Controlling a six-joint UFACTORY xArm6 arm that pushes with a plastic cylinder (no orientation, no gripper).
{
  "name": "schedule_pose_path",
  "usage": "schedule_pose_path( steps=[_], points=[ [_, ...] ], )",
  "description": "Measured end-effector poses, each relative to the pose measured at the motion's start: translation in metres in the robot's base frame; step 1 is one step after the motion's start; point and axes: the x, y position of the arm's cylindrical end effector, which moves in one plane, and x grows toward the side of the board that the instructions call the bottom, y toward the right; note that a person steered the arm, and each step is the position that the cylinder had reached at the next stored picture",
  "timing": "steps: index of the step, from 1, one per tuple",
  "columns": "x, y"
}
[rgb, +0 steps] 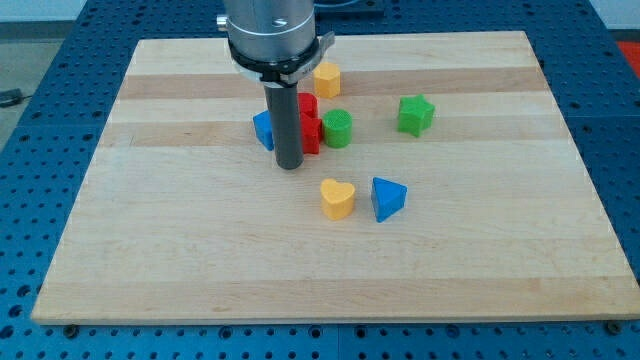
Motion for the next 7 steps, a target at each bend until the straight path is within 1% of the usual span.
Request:
schedule_pose_path(
  steps=[1,2,3,4,5,6,7],
  points=[
    [0.045,0.000],
    [0.103,0.027],
    [0.118,0.089],
    [0.097,0.142],
    [0.082,0.135],
    [0.128,0.129],
    [0.123,0.111]
  ],
)
